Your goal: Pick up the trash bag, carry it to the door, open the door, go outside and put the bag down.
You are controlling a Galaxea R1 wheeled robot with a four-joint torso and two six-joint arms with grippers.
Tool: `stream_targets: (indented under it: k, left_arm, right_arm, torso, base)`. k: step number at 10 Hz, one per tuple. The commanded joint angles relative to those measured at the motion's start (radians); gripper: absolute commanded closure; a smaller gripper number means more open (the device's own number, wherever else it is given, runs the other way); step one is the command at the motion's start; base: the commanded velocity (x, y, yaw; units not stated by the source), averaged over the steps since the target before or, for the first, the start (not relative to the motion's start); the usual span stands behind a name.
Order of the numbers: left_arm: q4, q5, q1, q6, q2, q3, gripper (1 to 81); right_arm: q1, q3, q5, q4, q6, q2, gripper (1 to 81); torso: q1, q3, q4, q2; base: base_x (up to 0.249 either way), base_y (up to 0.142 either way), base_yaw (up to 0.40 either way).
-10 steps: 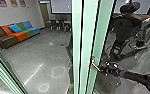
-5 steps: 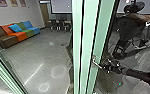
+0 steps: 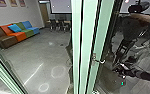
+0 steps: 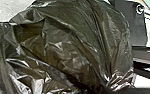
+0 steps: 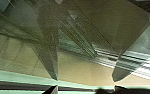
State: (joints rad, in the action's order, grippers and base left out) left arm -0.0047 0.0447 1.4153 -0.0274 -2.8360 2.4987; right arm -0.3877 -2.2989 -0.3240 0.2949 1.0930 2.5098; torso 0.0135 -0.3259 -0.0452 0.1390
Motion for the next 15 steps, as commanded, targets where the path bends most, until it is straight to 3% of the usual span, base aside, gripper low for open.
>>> stream_targets:
  k: [1, 5, 10, 14, 15]
  left_arm:
    - [-0.006, 0.069, -0.028, 0.000, 0.010, -0.007, 81.1]
    - [-0.005, 0.067, -0.028, 0.001, 0.002, -0.009, 81.1]
    - [-0.004, 0.063, -0.028, 0.001, -0.007, -0.009, 81.1]
    - [-0.001, 0.063, -0.028, 0.001, -0.010, -0.009, 81.1]
    - [-0.001, 0.063, -0.028, 0.001, -0.011, -0.007, 81.1]
  right_arm:
    - [0.264, -0.020, -0.013, 0.116, -0.024, -0.062, 1.0]
    - [0.321, 0.032, -0.181, 0.338, -0.025, -0.087, 1.0]
    - [0.368, 0.061, -0.214, 0.412, -0.030, -0.099, 1.0]
    - [0.397, 0.072, -0.268, 0.411, -0.116, -0.119, 1.0]
    - [0.396, 0.070, -0.270, 0.412, -0.117, -0.130, 1.0]
  torso:
    - [0.000, 0.000, 0.000, 0.000]
    - [0.000, 0.000, 0.000, 0.000]
    - [0.000, -0.001, 0.000, 0.000]
    - [0.000, -0.001, 0.000, 0.000]
    - [0.000, 0.025, -0.028, 0.000]
  base:
    - [0.000, 0.000, 0.000]
    - [0.000, 0.000, 0.000]
    - [0.000, 0.000, 0.000]
    - [0.000, 0.000, 0.000]
    - [0.000, 0.000, 0.000]
